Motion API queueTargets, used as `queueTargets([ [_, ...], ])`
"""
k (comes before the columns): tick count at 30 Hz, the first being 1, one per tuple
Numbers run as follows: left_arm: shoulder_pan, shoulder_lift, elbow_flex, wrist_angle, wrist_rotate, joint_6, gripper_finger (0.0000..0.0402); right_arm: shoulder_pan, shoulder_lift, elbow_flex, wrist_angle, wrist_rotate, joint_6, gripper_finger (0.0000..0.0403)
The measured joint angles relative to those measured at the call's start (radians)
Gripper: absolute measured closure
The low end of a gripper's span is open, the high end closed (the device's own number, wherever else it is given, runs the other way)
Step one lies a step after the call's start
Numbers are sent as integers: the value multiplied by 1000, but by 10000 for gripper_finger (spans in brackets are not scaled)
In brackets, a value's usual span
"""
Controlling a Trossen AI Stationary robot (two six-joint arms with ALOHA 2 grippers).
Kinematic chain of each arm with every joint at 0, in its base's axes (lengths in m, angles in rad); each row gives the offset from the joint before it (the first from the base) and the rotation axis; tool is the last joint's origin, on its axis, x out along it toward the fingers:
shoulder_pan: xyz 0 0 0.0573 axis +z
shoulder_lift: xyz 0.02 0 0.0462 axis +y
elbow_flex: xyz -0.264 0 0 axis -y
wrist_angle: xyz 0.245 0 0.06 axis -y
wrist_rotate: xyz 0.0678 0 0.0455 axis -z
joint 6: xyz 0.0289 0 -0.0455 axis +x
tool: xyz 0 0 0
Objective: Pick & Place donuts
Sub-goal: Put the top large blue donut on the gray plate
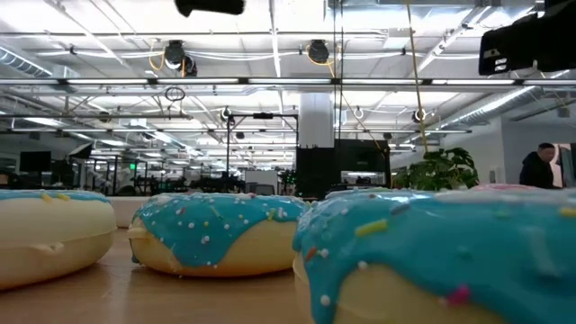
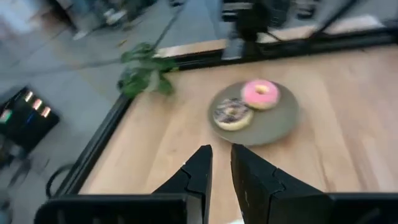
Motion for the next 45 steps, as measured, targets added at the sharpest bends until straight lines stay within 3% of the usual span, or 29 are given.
queueTargets([
  [2, 0, 75, 100, -94, -10, -55, 335, 0, -36, 11, -35, -12, -20, 403],
  [6, -3, 231, 293, -292, 103, -74, 335, 0, -93, 13, -80, -11, -13, 403],
  [14, -29, 526, 563, -602, 117, -80, 314, 0, -131, 12, -87, -10, -39, 403],
  [23, -42, 723, 648, -611, 376, -234, 149, 0, -130, 12, -87, -9, -25, 403],
  [27, -68, 785, 649, -580, 503, -254, 105, 0, -130, 12, -91, -9, -25, 403],
  [31, -107, 830, 649, -576, 561, -275, 95, 0, -130, 12, -104, -9, -30, 403],
  [45, -161, 864, 648, -521, 570, -265, 127, 0, -129, 11, -112, -12, -32, 403],
])
